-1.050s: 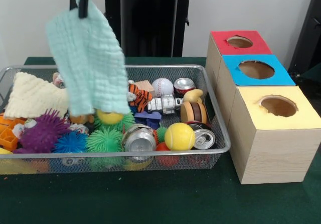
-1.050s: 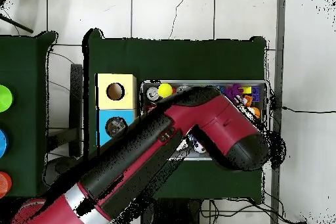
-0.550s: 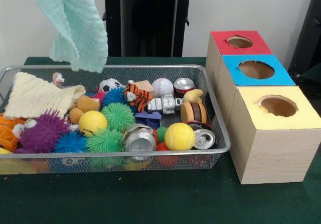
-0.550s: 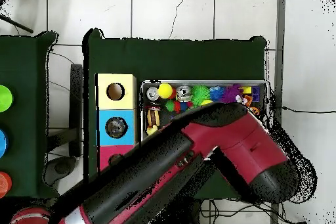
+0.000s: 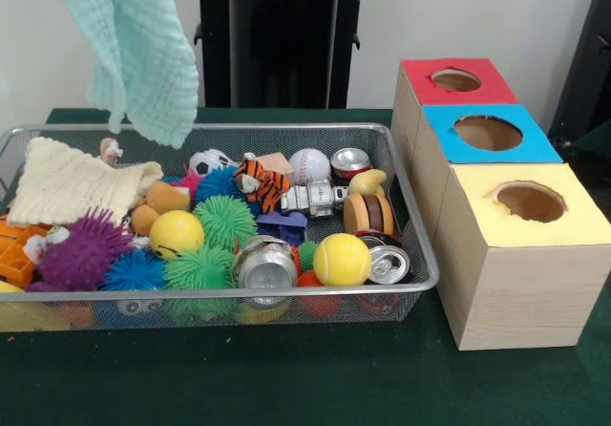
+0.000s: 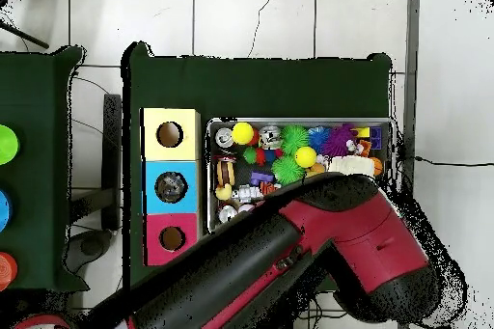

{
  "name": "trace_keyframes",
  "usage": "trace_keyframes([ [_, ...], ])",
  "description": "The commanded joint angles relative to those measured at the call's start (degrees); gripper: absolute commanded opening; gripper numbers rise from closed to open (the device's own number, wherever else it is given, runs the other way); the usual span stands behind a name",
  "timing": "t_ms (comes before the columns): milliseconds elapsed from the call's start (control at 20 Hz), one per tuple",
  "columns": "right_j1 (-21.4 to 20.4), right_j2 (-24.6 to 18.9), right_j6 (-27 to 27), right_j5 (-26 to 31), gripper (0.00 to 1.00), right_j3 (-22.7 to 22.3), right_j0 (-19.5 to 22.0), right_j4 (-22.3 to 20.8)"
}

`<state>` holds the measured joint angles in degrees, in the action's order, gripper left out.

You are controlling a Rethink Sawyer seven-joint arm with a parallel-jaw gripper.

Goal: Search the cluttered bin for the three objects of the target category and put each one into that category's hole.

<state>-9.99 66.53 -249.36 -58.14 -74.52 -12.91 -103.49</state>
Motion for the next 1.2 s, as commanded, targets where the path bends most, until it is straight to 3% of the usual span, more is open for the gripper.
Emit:
trace_keyframes([
  [50, 1.19, -12.43, 15.16, 5.24, 0.0, -3.38, 0.14, 3.92],
  [250, -0.62, -14.12, 17.57, 7.61, 0.0, -4.13, 0.45, 4.66],
  [400, -0.35, -14.28, 17.05, 7.76, 0.0, -3.95, 0.38, 3.13],
  [1000, -2.44, -15.08, 17.57, 8.44, 0.0, -4.25, 0.87, 3.79],
  [1050, -2.95, -15.48, 18.25, 8.12, 1.0, -4.32, 0.97, 3.8],
  [1200, -3.16, -15.49, 18.27, 9.36, 1.0, -4.43, 1.2, 4.49],
])
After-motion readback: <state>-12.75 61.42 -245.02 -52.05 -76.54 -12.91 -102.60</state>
